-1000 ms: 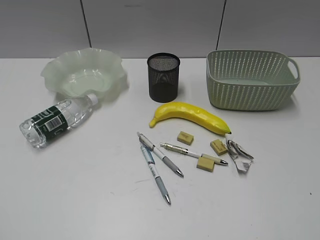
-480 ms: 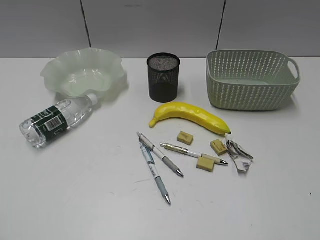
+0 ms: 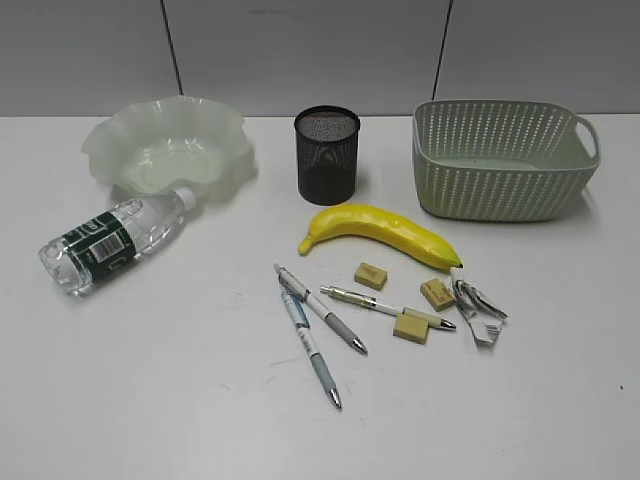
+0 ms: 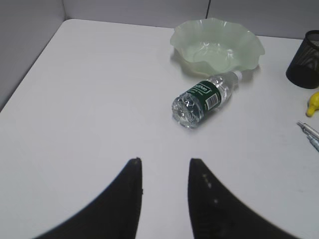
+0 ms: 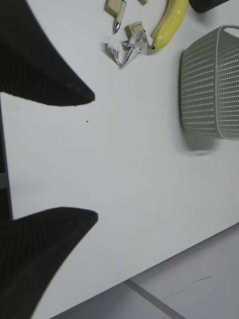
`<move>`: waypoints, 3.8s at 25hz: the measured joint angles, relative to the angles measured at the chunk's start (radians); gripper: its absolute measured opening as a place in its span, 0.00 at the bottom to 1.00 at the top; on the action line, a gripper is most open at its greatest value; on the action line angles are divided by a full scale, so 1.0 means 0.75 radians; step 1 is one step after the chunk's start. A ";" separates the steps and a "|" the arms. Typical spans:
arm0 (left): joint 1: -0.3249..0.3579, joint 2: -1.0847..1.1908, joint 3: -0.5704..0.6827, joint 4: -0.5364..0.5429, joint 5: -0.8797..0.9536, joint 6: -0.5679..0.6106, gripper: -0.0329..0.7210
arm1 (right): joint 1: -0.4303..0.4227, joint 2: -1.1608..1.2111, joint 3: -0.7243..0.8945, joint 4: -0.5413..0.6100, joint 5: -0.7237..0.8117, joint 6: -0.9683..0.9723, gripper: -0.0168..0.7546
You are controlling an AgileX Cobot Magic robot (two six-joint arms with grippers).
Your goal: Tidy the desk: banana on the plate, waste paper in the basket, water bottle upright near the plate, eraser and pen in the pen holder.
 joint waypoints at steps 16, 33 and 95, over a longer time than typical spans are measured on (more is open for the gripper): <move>-0.184 0.064 -0.032 -0.003 -0.094 0.005 0.36 | 0.000 0.026 0.000 0.041 0.000 0.000 0.68; -0.348 1.289 -0.326 -0.478 -0.608 0.702 0.45 | 0.000 0.200 0.000 0.047 0.000 0.000 0.68; -0.820 3.153 -2.045 -0.095 0.023 0.712 0.45 | 0.000 0.102 0.000 0.048 0.000 0.000 0.68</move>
